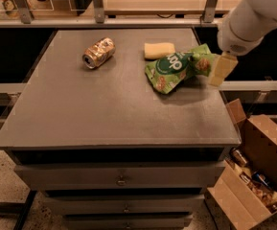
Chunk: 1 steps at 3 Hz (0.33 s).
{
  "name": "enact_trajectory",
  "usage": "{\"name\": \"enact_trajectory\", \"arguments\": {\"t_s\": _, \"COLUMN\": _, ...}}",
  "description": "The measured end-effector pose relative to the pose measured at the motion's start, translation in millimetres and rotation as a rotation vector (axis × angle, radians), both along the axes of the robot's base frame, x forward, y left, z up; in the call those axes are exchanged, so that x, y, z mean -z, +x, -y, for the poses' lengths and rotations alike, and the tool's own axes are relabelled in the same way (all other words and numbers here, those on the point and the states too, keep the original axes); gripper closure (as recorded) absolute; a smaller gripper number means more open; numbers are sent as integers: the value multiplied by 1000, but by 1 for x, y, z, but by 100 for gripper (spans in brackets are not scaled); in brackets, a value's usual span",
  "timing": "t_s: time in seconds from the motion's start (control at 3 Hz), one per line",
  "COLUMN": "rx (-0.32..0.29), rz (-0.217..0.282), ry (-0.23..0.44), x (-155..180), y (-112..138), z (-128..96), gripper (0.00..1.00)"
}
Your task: Move green rice chip bag near sponge
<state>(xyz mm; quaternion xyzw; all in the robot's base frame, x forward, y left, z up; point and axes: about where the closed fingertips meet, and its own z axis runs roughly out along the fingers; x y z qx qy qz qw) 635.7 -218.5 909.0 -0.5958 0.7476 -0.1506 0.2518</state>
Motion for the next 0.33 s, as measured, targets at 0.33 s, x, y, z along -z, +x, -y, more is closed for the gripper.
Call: {"name": "enact_trajectory", "arguments": {"t_s": 0.33, "rx": -19, "rz": -3, "ry": 1, "x": 1, "y": -3, "z": 0, "gripper": 0}}
